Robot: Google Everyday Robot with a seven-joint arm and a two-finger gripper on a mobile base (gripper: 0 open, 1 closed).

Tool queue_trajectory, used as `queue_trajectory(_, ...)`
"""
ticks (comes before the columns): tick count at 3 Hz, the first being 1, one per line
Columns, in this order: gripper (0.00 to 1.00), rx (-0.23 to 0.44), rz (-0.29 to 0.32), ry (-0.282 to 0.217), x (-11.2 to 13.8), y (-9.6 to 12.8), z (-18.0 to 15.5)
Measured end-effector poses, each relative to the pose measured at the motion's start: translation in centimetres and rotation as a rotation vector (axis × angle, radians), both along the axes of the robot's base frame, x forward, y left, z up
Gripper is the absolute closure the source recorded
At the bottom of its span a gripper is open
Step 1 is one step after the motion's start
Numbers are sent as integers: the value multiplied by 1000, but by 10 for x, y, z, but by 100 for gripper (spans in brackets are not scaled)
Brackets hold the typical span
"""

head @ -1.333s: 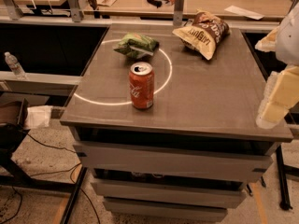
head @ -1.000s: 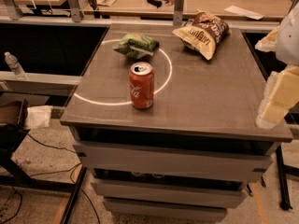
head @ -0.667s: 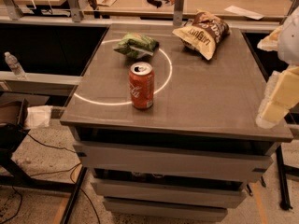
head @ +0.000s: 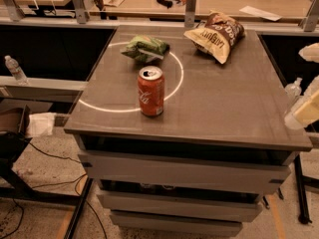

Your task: Knock coke can over

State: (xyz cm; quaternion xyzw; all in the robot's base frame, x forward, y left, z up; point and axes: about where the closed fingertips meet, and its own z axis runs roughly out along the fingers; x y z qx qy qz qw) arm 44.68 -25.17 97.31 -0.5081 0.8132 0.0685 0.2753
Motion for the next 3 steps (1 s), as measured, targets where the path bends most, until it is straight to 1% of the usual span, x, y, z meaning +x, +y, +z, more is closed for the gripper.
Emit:
queue_trajectory(1, 0, 207, -8, -6, 10, 8, -7)
queue_trajectory(2, 0, 372, 40, -4, 23, 36, -5)
queue_trajectory(3, 0, 496, 88, -7, 36, 68, -3)
